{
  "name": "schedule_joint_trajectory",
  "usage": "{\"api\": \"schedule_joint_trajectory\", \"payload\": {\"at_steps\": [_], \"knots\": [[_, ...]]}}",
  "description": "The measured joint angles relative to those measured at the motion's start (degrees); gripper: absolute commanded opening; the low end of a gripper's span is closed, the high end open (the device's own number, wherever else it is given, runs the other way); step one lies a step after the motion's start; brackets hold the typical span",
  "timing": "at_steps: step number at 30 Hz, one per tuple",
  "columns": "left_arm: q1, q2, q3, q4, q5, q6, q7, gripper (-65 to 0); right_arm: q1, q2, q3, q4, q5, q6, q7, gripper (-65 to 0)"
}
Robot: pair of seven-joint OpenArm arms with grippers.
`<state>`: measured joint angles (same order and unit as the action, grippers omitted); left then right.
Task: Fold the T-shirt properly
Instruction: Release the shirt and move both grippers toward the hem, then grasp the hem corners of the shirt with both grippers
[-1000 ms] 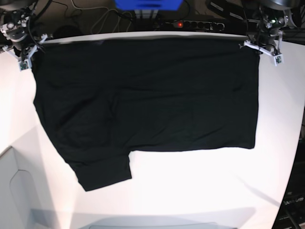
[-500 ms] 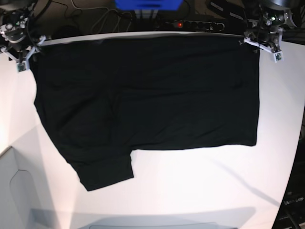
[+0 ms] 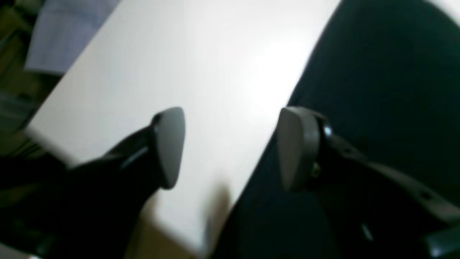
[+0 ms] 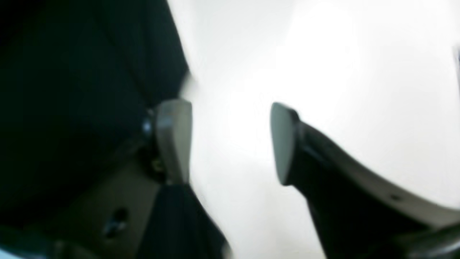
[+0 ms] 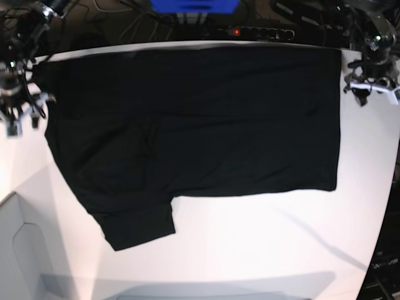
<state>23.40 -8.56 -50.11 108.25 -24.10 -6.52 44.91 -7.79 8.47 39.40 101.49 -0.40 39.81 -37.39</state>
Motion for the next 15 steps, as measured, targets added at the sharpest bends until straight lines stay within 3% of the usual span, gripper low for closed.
{"api": "schedule_joint_trajectory", "payload": {"at_steps": [9,11,15], "knots": [[-14.2,-0.3,4.4,-5.0,0.3,0.2,-0.1,-23.3,23.0,1.1,-9.4,-22.6,-0.2,0.2,0.5,-25.0],[-16.6,-0.8,5.6,-7.4,0.4,0.0,-0.4,-23.3,27.1,1.8,-11.2,-29.2,-0.4,-2.1,0.8,-25.0],[-20.6,-0.8,6.0,-12.4,0.4,0.1,-0.5,-22.6,32.6,3.4,-15.4,-40.2,-0.5,-4.7,8.3,-25.0]]}}
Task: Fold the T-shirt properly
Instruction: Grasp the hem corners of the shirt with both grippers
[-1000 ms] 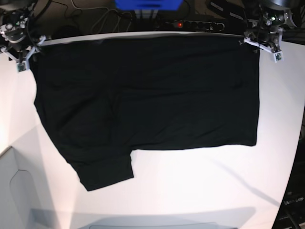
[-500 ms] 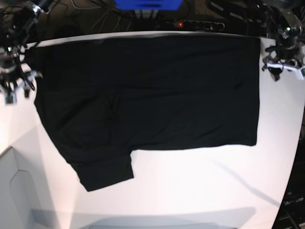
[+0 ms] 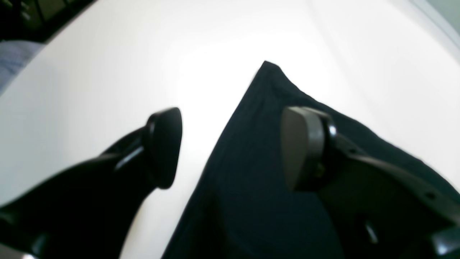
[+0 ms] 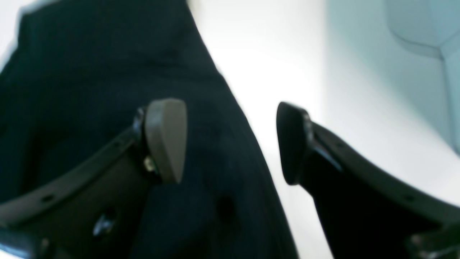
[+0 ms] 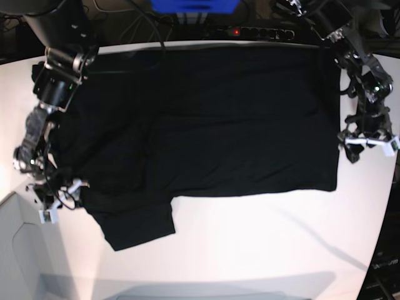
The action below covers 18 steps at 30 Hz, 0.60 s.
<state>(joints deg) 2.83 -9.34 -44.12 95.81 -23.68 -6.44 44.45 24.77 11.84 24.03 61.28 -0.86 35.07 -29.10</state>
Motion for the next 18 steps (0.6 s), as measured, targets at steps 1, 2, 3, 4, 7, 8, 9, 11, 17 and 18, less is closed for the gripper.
{"api": "schedule_joint_trajectory", "payload": {"at_steps": [1,2,3,4,7,8,9,11,17,18], "knots": [[-1.0,0.0,0.0,-1.4,0.1,0.2,-0.1,-21.9,0.8,0.3,-1.1,-2.3,0.1,-0.6,2.0,-25.0],[-1.9,-0.4,0.0,-2.9,0.2,0.2,-0.1,-21.2,1.6,0.5,-2.1,-4.9,0.3,-1.4,4.0,-25.0],[-2.9,-0.9,0.0,-4.6,0.1,0.0,-0.2,-20.7,2.3,0.9,-2.9,-8.0,0.7,-3.5,6.4,-24.9],[-4.1,-1.3,0.0,-6.4,0.1,0.0,0.0,-20.5,3.1,1.5,-3.9,-11.4,0.5,-5.6,8.2,-24.9],[-7.1,-2.4,0.0,-10.8,0.1,0.2,-0.5,-19.6,5.0,3.5,-5.6,-19.8,0.0,-7.5,13.7,-24.9],[-8.1,-3.0,0.5,-12.4,0.0,0.1,-0.4,-19.7,5.6,3.8,-5.7,-21.7,-0.2,-7.6,14.4,-25.0],[-9.2,-3.5,1.3,-13.9,0.3,0.3,-0.5,-19.7,6.2,4.2,-5.7,-23.7,-0.1,-7.7,15.7,-25.0],[-10.9,-5.4,4.7,-17.1,0.4,0.5,-0.6,-19.7,7.2,4.5,-5.7,-27.1,-0.1,-7.8,17.4,-25.0],[-15.0,-8.4,14.4,-27.6,3.1,0.4,-10.4,-19.7,7.4,4.6,-5.7,-29.0,-0.1,-7.9,18.9,-25.5],[-15.7,-8.5,16.0,-29.7,4.7,0.7,-11.8,-19.7,7.0,4.5,-5.7,-28.9,0.1,-7.9,19.2,-25.5]]}}
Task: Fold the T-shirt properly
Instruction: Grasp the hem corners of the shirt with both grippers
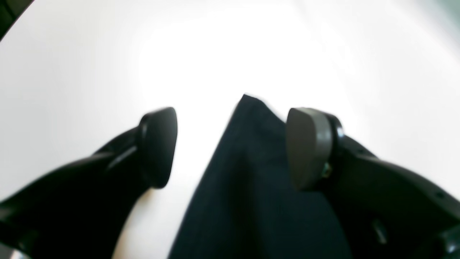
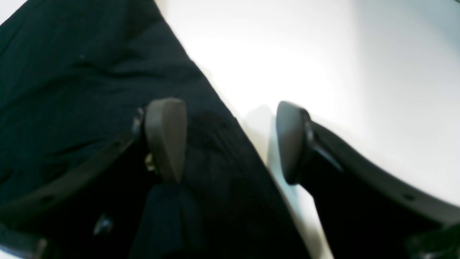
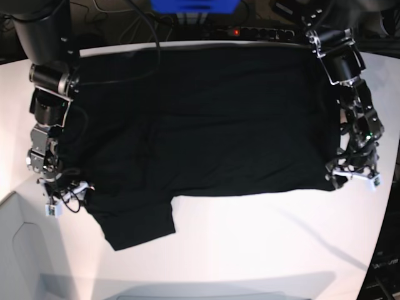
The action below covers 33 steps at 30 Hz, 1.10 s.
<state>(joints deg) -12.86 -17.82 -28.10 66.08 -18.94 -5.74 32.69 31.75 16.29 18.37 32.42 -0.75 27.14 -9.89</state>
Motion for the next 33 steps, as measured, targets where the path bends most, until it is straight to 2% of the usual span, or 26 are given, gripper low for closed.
{"api": "schedule_joint_trajectory", "payload": {"at_steps": [6,8,15,21,22,24,31,32,33], "knots": [[-5.3,0.5,3.1,-9.7,4.3,-0.3,-5.2,-19.7,-1.8,-0.8,0.0,0.5,1.1,0.0,2.4,-25.7],[-6.8,0.3,3.0,-12.1,4.4,-0.1,-5.8,-19.7,-2.3,-1.0,0.0,0.6,1.2,0.0,3.4,-28.2],[-12.9,0.0,4.8,-23.2,4.5,-0.2,-6.1,-19.9,-2.3,-1.9,0.0,0.7,1.3,0.0,3.2,-47.3],[-13.0,0.2,11.8,-24.8,4.4,-0.3,-11.8,-20.9,-2.3,-2.8,0.0,0.7,1.6,0.0,3.1,-61.2],[-13.0,0.2,12.0,-24.8,4.3,-0.2,-11.8,-22.8,-2.3,-2.8,0.0,0.7,1.7,0.0,3.1,-63.8],[-13.0,0.2,12.1,-24.8,4.4,-0.3,-11.8,-29.5,-2.3,-2.8,0.0,0.7,1.7,0.0,3.1,-65.0],[-13.0,0.2,12.0,-25.0,4.2,-0.2,-11.5,-61.9,-2.3,-2.8,0.0,0.7,1.7,0.0,2.9,-65.0],[-13.0,0.2,12.0,-25.0,4.2,-0.3,-11.5,-65.0,-2.3,-2.8,0.0,0.7,1.7,0.0,2.9,-65.0],[-13.0,0.2,12.0,-24.9,4.2,-0.2,-11.3,-65.0,-2.3,-2.8,0.0,0.7,1.7,0.0,2.9,-65.0]]}}
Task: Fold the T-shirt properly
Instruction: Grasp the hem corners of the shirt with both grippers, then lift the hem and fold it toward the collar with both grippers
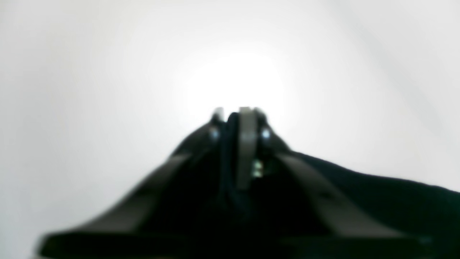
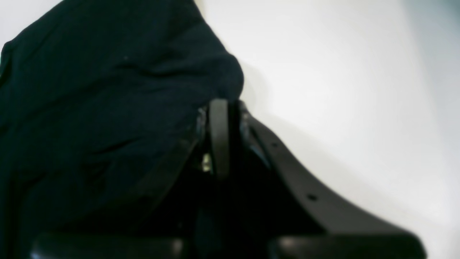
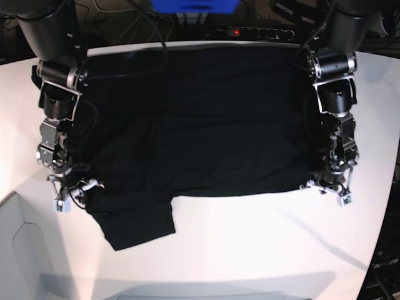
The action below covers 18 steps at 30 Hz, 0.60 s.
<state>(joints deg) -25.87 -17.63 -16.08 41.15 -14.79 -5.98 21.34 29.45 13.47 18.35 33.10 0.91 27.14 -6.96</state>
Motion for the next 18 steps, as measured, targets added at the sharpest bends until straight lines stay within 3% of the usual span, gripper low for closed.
{"api": "schedule_joint_trajectory", "payload": {"at_steps": [5,6,7,11,18], "knots": [[2.4,0.1,0.0,4.7,0.1,0.1,0.9,-65.0,0.1,0.0,0.4,0.0,0.0,0.0,-0.2,-65.0],[3.4,0.2,0.0,6.8,14.8,6.0,-21.3,-65.0,0.2,0.0,0.4,0.0,0.0,0.0,-0.3,-65.0],[4.3,0.2,0.0,9.0,0.0,0.2,0.7,-65.0,0.1,0.0,0.4,0.4,0.0,0.0,-0.8,-65.0],[7.8,0.0,-0.3,17.3,-0.1,0.0,2.2,-65.0,-2.1,-0.5,0.4,6.2,-1.0,0.0,-3.8,-65.0],[12.9,2.8,-9.5,26.9,0.0,-0.1,9.4,-65.0,-7.8,-2.2,0.5,18.4,-1.6,0.1,-4.5,-65.0]]}}
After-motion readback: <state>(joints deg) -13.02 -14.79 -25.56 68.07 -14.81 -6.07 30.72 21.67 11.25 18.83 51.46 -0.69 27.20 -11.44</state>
